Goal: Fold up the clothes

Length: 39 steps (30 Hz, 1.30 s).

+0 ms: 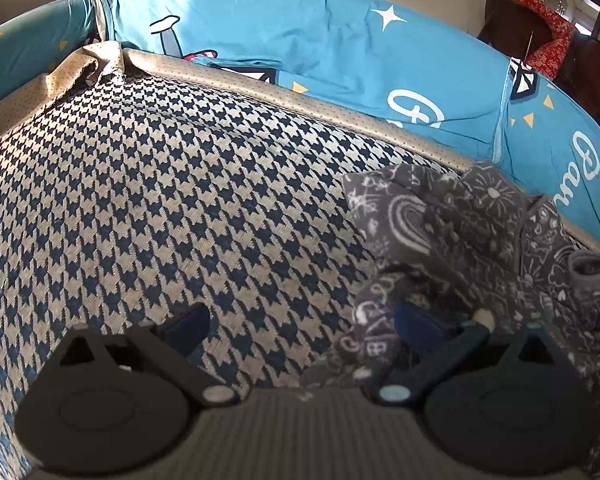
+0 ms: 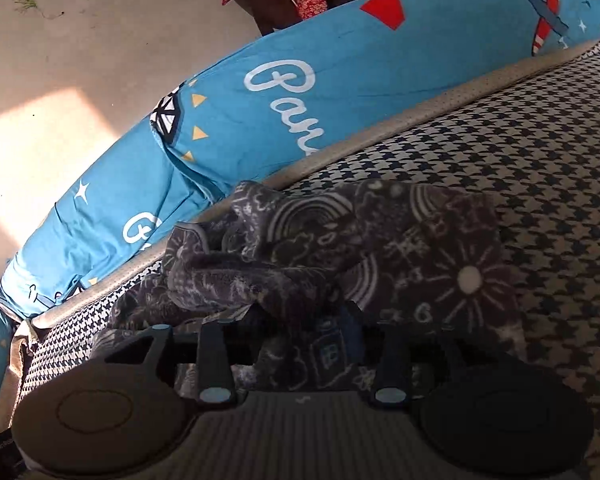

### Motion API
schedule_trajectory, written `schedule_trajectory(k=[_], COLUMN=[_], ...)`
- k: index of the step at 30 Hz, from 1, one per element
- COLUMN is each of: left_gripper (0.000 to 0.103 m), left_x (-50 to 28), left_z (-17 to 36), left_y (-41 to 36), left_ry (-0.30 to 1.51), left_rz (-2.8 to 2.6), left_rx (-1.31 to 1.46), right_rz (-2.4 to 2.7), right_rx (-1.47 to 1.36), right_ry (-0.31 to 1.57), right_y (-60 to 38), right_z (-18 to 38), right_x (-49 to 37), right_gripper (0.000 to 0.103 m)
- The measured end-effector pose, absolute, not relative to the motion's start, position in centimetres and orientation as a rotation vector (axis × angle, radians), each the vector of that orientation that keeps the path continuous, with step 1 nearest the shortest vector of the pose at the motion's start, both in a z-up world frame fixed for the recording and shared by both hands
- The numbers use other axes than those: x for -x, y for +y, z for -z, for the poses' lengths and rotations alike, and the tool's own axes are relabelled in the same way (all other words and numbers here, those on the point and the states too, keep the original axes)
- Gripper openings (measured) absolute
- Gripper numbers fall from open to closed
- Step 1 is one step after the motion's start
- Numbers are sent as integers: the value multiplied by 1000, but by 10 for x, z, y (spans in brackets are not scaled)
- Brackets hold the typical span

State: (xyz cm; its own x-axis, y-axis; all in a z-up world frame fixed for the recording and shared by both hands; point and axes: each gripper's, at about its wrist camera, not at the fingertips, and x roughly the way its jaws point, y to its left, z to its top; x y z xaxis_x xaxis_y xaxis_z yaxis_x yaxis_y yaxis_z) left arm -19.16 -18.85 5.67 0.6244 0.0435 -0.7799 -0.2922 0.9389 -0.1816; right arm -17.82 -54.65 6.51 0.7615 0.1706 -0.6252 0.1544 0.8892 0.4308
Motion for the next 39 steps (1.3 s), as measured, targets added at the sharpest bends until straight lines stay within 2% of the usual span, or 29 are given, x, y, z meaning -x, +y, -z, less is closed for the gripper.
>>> schedule_trajectory(k=[20, 30, 34, 39], left_gripper=[103, 103, 103, 103], left_x=[186, 184, 183, 181], left_z=[-48, -44, -41, -45], left_y=[-198, -200, -201, -196], left_ry=[915, 935, 951, 932], left_rz=[-192, -197, -204, -206], left_rx=[279, 259, 243, 268], right_rz=[125, 62, 82, 65], right_rx=[-428, -419, -386, -384], right_ry=[603, 658, 754, 729], right_y=[-574, -566, -559, -557], right_z=[-89, -81, -69, -70], right_x=[194, 188, 181, 182], right_gripper=[45, 45, 46, 46])
